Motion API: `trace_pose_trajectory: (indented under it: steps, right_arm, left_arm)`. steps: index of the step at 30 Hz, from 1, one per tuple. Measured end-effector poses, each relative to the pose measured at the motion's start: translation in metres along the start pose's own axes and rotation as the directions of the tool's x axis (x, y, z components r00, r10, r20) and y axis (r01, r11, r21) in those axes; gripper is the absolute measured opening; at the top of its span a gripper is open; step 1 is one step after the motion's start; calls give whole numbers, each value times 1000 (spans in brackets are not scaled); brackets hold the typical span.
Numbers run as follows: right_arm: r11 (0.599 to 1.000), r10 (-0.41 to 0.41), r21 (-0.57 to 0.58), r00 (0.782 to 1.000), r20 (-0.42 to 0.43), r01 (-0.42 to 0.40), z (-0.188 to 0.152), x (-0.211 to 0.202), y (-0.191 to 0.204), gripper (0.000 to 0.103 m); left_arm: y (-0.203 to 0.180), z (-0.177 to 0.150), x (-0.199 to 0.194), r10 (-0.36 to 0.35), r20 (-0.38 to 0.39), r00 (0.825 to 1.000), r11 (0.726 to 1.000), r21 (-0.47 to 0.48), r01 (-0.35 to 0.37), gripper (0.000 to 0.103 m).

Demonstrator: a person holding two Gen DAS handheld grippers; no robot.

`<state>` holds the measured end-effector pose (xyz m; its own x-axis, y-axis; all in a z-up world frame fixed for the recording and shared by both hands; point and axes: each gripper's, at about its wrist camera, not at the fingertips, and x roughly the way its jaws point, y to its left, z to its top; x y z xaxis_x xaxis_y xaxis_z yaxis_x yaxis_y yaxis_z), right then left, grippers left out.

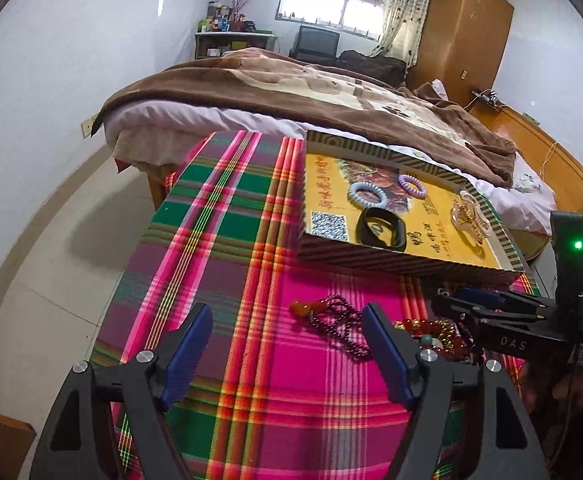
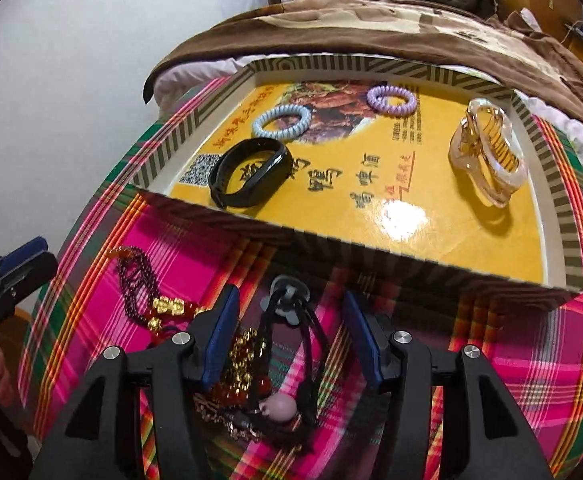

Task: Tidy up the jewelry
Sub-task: 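Move the right gripper to the black cord necklace with pink bead, then close the right gripper on the black cord necklace and lift it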

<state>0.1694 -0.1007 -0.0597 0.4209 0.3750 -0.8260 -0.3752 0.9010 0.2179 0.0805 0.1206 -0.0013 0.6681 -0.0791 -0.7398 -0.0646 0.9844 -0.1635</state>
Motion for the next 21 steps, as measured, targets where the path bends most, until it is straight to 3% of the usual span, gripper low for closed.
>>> trace_pose_trajectory:
  steps: [4,8,21]
  right_arm:
    - [1000,-20,-12,1000,-7,20,2,1,1,53]
    - [996,-91,-18,996,8,91,2,3,0,27]
    - [997,-47,71,997,62,43,-7,-18,-27,27]
  left_arm:
    - [4,-1,3,7,-10,1000,1000,-8,-7,76]
    - [7,-2,7,9,-18,1000,1000,-23,-10,76]
    - [4,-5,15,10,-48,999,1000,-18,-11,76]
